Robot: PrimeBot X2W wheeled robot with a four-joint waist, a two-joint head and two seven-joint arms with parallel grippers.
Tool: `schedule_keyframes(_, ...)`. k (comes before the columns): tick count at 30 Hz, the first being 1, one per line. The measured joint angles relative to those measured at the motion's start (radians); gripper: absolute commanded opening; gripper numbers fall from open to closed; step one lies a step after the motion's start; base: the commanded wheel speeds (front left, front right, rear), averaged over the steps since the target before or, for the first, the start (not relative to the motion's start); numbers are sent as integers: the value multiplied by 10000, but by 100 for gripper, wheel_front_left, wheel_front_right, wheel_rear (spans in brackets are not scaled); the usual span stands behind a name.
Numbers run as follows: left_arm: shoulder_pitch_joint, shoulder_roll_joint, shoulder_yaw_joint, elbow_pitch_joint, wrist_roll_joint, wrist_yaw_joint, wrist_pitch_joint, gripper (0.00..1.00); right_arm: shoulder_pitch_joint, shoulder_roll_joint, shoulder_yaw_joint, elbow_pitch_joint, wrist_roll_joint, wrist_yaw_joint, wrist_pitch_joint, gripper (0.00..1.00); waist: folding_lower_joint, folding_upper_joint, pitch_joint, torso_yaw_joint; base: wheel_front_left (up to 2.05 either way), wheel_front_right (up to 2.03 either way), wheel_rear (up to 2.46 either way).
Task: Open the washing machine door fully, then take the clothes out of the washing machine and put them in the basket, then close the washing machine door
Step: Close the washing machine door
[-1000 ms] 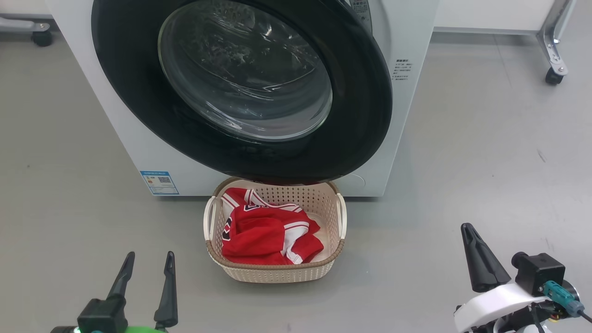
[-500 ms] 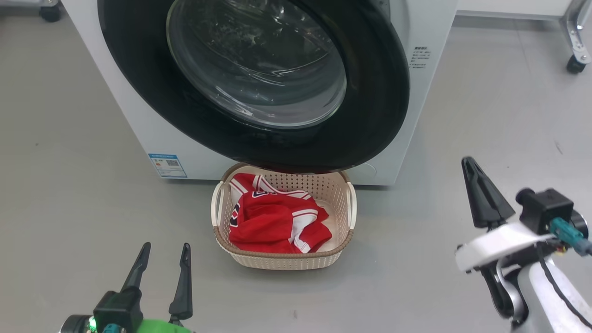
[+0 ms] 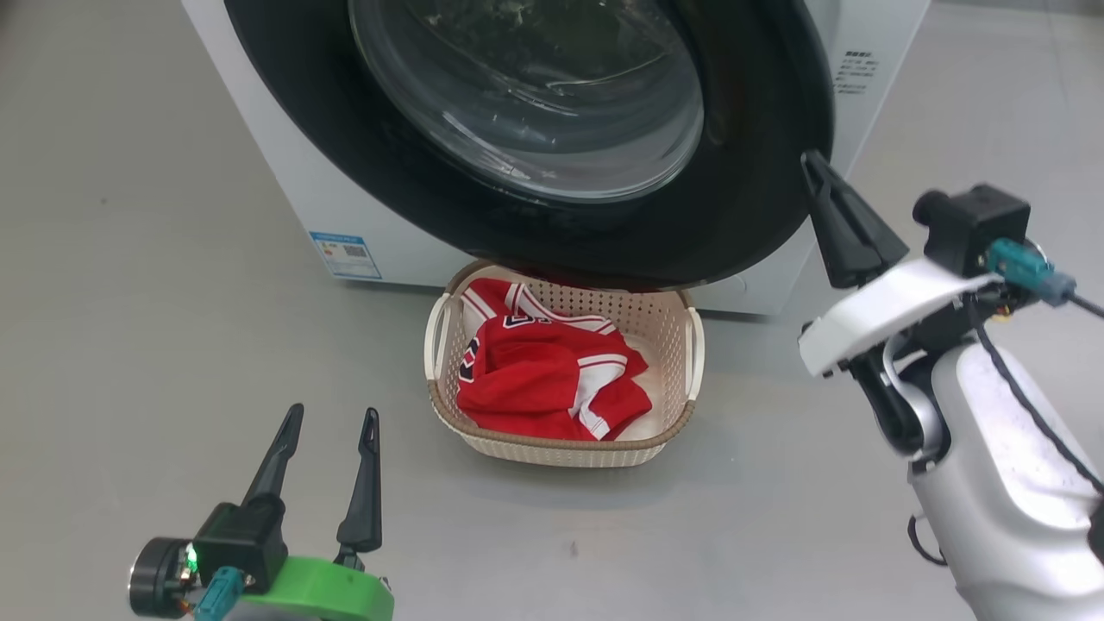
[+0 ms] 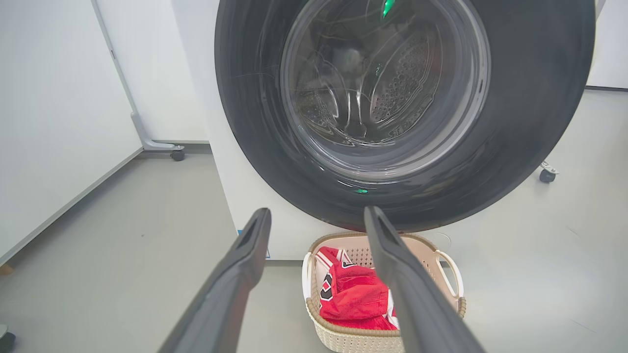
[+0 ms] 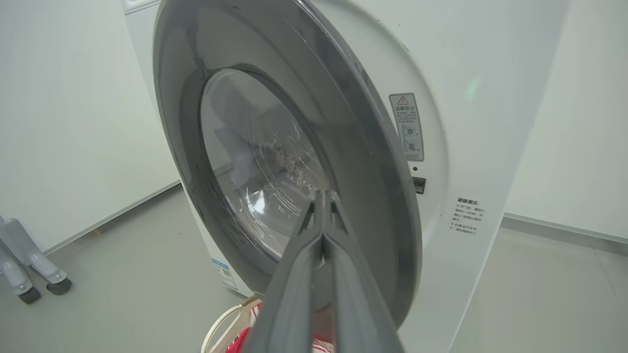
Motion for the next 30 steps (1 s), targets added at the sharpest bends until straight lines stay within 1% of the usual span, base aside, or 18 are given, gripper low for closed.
schedule_keyframes(10, -604, -94, -125, -44, 173, 0, -61, 100, -1972, 27, 199, 905, 42, 196, 765, 0, 0, 0, 761, 389, 0, 0, 0)
schedule_keyframes(15, -860, -140, -217, -33, 173, 0, -117, 100, -2785, 21, 236, 1281, 42, 232, 888, 0, 0, 0, 1122, 499, 0, 0, 0)
schedule_keyframes(18, -1003, -184, -274, 8, 173, 0, -192, 100, -3157, -13, 255, 1540, 42, 240, 970, 0, 0, 0, 1307, 557, 0, 0, 0)
schedule_keyframes(20, -1107, -207, -303, 63, 173, 0, -194, 100, -3343, -36, 257, 1705, 42, 307, 982, 0, 0, 0, 1415, 596, 0, 0, 0)
schedule_keyframes(27, -1383, -290, -405, 188, 173, 0, -293, 100, -3954, -86, 247, 2219, 50, 324, 982, 0, 0, 0, 1692, 741, 0, 0, 0)
schedule_keyframes(30, -1491, -301, -470, 217, 171, 0, -380, 100, -4244, -153, 201, 2456, 67, 403, 993, 0, 0, 0, 1796, 798, 0, 0, 0)
